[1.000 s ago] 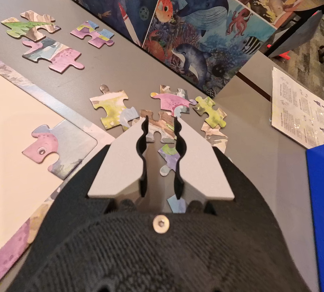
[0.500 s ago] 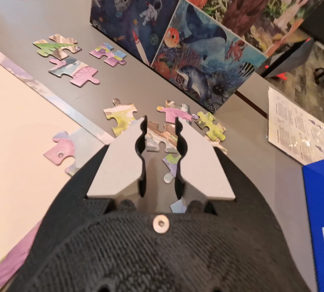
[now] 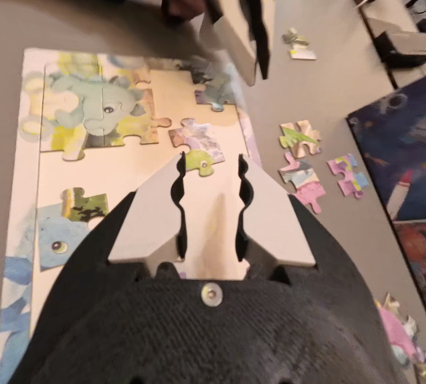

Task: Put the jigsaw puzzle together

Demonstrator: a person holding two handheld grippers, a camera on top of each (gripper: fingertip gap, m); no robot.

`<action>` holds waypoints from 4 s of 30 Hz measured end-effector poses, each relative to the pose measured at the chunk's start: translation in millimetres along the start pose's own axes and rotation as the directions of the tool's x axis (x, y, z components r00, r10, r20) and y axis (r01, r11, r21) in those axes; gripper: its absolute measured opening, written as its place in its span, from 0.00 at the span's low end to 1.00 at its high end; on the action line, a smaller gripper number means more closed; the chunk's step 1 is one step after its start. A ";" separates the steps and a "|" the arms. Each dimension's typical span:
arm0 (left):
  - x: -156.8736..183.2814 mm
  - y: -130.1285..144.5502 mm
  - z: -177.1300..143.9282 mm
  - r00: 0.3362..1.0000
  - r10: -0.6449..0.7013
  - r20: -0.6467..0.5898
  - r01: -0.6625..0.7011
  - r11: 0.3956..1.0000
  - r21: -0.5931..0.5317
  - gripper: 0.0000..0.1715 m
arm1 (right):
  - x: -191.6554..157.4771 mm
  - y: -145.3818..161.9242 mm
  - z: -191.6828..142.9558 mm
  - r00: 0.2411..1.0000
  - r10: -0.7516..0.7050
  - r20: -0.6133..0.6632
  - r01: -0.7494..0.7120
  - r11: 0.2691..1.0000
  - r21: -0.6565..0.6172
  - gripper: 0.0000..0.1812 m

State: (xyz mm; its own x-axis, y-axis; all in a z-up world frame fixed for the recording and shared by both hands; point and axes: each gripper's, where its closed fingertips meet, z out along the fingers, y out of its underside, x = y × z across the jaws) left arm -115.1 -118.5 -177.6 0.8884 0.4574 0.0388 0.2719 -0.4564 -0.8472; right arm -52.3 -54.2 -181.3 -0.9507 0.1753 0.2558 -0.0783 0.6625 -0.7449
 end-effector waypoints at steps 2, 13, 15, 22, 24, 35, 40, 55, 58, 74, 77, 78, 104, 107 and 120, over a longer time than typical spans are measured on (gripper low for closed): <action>0.7 0.9 0.7 1.000 0.010 0.004 -0.010 1.000 -0.007 0.07 | -5.8 0.4 11.3 0.999 -0.034 0.038 0.035 0.999 -0.038 0.26; 6.0 12.1 10.1 0.998 0.058 -0.002 -0.058 0.993 -0.101 0.09 | -14.5 3.7 32.5 0.962 0.142 0.233 -0.125 0.988 -0.086 0.28; 6.9 14.5 12.1 0.997 0.076 0.003 -0.075 0.990 -0.121 0.09 | -13.9 3.6 33.6 0.962 0.156 0.226 -0.138 0.986 -0.092 0.27; 5.0 19.7 16.0 0.992 0.115 0.042 -0.107 0.981 -0.164 0.13 | -12.7 4.4 33.8 0.967 0.157 0.201 -0.138 0.985 -0.104 0.26; 4.8 19.2 15.7 0.993 0.114 0.043 -0.106 0.981 -0.161 0.13 | -12.7 4.3 33.7 0.967 0.159 0.200 -0.141 0.985 -0.101 0.26; 6.8 20.9 16.7 0.990 0.132 0.038 -0.124 0.977 -0.174 0.14 | -5.2 5.7 33.8 0.975 0.158 0.157 -0.145 0.986 -0.087 0.26; 6.9 20.9 16.9 0.990 0.135 0.039 -0.126 0.977 -0.175 0.13 | -1.9 4.9 33.8 0.984 0.132 0.119 -0.123 0.989 -0.079 0.26; 6.6 21.0 16.7 0.992 0.120 0.031 -0.113 0.978 -0.174 0.13 | 1.4 3.8 32.4 0.993 0.096 0.072 -0.091 0.993 -0.071 0.28; 6.4 20.9 16.7 0.993 0.117 0.030 -0.110 0.979 -0.173 0.13 | 2.4 4.1 29.8 0.995 0.084 0.056 -0.079 0.994 -0.073 0.30; 6.6 23.3 17.3 0.993 0.118 0.028 -0.111 0.976 -0.188 0.13 | 25.0 12.8 2.2 0.983 0.182 -0.023 -0.183 0.983 -0.022 0.32; 6.5 23.8 17.6 0.993 0.117 0.027 -0.110 0.975 -0.191 0.13 | 16.1 8.1 6.1 0.974 0.222 0.036 -0.222 0.975 0.000 0.34; 6.5 23.9 17.6 0.993 0.117 0.027 -0.110 0.975 -0.192 0.14 | 12.0 7.1 9.2 0.972 0.226 0.055 -0.226 0.974 -0.004 0.35; 6.5 24.6 18.0 0.994 0.110 0.022 -0.104 0.975 -0.196 0.13 | 12.2 20.8 21.5 0.967 0.253 0.023 -0.251 0.964 -0.086 0.24; 6.5 24.5 18.1 0.994 0.110 0.022 -0.104 0.975 -0.196 0.13 | 14.5 20.1 21.2 0.977 0.215 -0.005 -0.214 0.973 -0.085 0.24; 6.3 24.7 18.0 0.994 0.105 0.020 -0.099 0.975 -0.197 0.14 | 34.5 26.9 -4.3 0.970 0.230 -0.083 -0.235 0.970 -0.056 0.28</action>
State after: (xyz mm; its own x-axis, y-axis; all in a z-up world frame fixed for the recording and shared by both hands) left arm -109.5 -113.2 -207.7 0.9045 0.4221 -0.0611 0.2499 -0.6405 -0.7261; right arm -85.8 -27.2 -189.9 -0.9149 0.3829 0.1280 0.1642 0.6426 -0.7484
